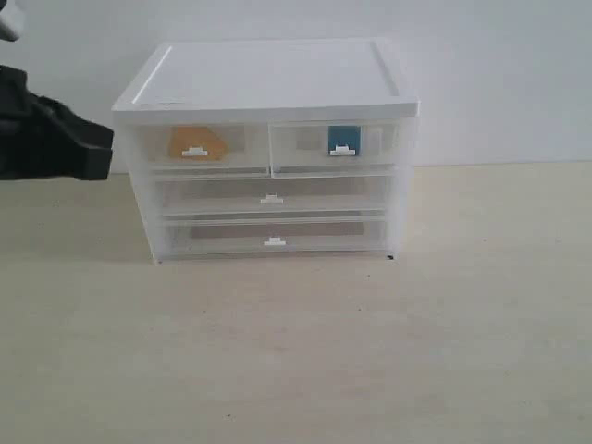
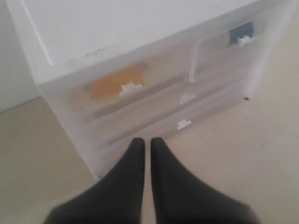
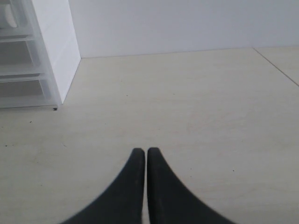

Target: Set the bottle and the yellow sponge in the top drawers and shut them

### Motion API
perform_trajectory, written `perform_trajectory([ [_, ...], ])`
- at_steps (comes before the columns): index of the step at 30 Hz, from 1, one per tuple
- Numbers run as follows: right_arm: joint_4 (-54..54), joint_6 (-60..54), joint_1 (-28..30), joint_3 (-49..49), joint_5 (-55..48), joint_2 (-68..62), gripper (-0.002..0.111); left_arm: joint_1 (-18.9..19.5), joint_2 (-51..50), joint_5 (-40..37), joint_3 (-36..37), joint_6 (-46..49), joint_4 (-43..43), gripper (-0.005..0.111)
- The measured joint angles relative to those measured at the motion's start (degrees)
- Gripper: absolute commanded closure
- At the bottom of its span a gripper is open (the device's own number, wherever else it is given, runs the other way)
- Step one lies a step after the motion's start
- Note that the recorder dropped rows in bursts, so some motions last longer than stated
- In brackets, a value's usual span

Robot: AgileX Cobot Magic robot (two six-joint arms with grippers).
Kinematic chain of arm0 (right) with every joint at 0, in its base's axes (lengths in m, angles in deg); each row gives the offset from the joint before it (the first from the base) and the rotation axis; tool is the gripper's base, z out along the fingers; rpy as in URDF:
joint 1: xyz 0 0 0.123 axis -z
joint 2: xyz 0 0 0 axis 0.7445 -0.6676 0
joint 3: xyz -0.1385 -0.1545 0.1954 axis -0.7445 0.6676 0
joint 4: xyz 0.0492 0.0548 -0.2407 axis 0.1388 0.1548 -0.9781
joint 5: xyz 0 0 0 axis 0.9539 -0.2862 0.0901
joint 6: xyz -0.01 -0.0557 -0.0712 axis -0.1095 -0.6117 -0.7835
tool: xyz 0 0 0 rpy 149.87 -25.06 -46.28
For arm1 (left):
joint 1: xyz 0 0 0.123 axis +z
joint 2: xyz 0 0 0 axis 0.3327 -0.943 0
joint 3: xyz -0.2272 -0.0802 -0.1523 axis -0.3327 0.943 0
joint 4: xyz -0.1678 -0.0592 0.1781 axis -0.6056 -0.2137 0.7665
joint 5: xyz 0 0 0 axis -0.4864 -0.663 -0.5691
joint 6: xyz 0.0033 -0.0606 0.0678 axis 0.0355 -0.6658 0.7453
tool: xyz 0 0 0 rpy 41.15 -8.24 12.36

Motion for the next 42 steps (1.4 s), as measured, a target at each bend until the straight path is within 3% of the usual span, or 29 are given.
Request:
perform_trajectory([
  [10,-0.01,0.0,0.0,0.0,0.0,0.0,0.108,0.0,24.84,-0.29,12.75,-0.94,0.0,0.102],
  [20,-0.01,0.0,0.0,0.0,0.0,0.0,0.108,0.07,48.57,-9.59,15.71,-1.93,0.85,0.102],
  [28,-0.01,0.0,0.0,0.0,0.0,0.0,0.108,0.07,49.44,-4.78,16.16,-2.3,0.85,0.102],
  [31,-0.01,0.0,0.0,0.0,0.0,0.0,0.108,0.07,49.35,-1.11,18.91,-8.35,7.84,0.102],
  [34,-0.01,0.0,0.0,0.0,0.0,0.0,0.108,0.07,49.35,-0.19,22.33,-28.31,27.2,0.102],
  [42,-0.01,0.0,0.0,0.0,0.0,0.0,0.108,1.09,49.35,4.91,28.79,-34.82,33.68,0.102],
])
